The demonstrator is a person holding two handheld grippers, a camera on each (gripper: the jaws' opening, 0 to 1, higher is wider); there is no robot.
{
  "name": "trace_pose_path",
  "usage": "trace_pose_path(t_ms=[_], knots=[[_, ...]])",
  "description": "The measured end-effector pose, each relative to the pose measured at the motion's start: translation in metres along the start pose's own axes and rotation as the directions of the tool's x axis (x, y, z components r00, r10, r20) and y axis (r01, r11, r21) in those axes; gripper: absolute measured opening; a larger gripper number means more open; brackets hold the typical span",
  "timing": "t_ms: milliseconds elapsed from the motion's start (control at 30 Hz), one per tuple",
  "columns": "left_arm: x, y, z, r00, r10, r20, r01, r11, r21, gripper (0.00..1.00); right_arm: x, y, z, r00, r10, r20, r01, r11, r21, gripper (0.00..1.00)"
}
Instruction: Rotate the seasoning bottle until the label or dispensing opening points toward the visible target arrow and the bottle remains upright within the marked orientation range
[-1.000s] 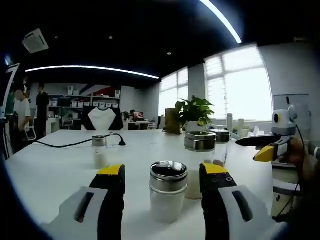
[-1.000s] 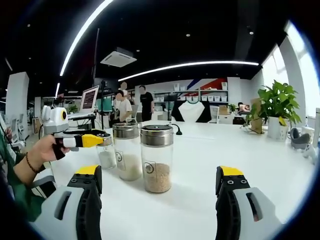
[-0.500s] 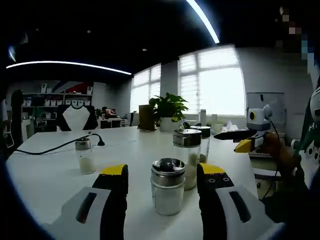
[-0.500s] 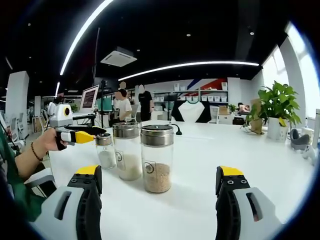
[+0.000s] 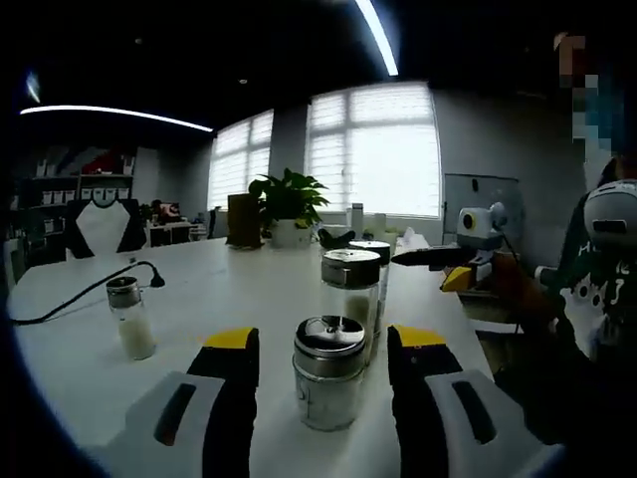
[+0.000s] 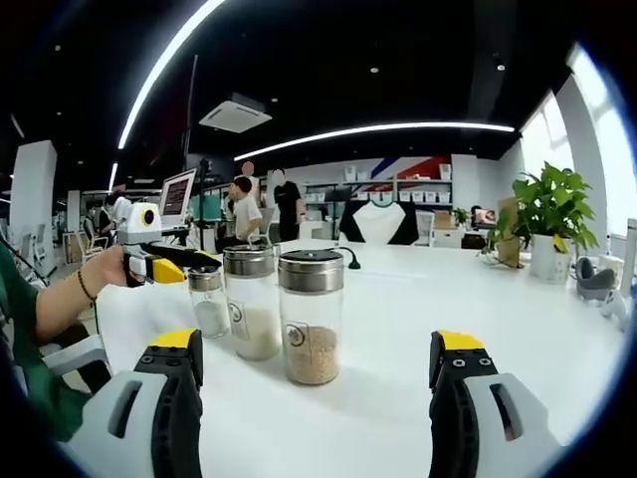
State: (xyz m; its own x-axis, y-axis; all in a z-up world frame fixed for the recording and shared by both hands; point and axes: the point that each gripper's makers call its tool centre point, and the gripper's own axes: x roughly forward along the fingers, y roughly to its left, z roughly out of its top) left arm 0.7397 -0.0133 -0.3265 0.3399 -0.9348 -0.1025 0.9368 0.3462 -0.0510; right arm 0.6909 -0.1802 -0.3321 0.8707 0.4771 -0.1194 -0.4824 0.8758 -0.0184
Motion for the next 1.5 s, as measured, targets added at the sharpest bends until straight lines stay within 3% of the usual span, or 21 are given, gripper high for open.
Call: trace_pose_path(t_ms=[67, 200, 267, 333, 500, 700, 800, 933, 1500], knots=[[0.001, 0.007, -0.003, 0.999, 0.015, -0.033, -0.014, 1.0, 0.013, 0.53, 0.0, 0.002, 0.002, 1.0, 0.004, 0.005, -0.004, 1.0, -0.006, 0.97], [0.005, 0.0, -0.01, 0.995, -0.062, -0.075, 0.065, 0.997, 0.044, 0.52, 0.0, 0.008, 0.005, 0.999, 0.026, 0.022, -0.025, 1.0, -0.013, 0.97], [0.007, -0.004, -0.009, 0.993, -0.103, -0.061, 0.105, 0.994, 0.024, 0.51, 0.0, 0.01, 0.005, 0.999, 0.028, 0.019, -0.027, 0.999, -0.02, 0.97], [0.007, -0.007, -0.002, 0.991, -0.134, -0.011, 0.134, 0.991, -0.024, 0.51, 0.0, 0.011, 0.003, 1.0, 0.028, 0.012, -0.027, 0.999, -0.027, 0.97], [0.006, 0.001, -0.005, 0.99, -0.135, -0.038, 0.135, 0.991, -0.011, 0.51, 0.001, 0.005, 0.001, 1.0, 0.02, 0.004, -0.019, 1.0, -0.021, 0.97], [0.007, -0.001, -0.005, 0.982, -0.181, -0.045, 0.181, 0.983, -0.001, 0.45, -0.002, -0.002, 0.009, 0.999, 0.006, 0.032, -0.006, 1.0, -0.011, 0.97], [0.009, 0.004, -0.006, 0.983, -0.165, -0.078, 0.168, 0.985, 0.027, 0.42, -0.002, -0.004, 0.009, 0.999, -0.002, 0.032, 0.002, 1.0, -0.012, 0.97], [0.011, 0.002, -0.009, 0.975, -0.196, -0.103, 0.199, 0.98, 0.015, 0.35, -0.001, -0.003, 0.009, 0.999, 0.005, 0.032, -0.005, 1.0, -0.01, 0.97], [0.012, 0.008, -0.007, 0.98, -0.187, -0.066, 0.189, 0.982, 0.02, 0.33, 0.003, 0.002, 0.005, 0.999, 0.031, 0.011, -0.031, 0.999, -0.034, 0.98]])
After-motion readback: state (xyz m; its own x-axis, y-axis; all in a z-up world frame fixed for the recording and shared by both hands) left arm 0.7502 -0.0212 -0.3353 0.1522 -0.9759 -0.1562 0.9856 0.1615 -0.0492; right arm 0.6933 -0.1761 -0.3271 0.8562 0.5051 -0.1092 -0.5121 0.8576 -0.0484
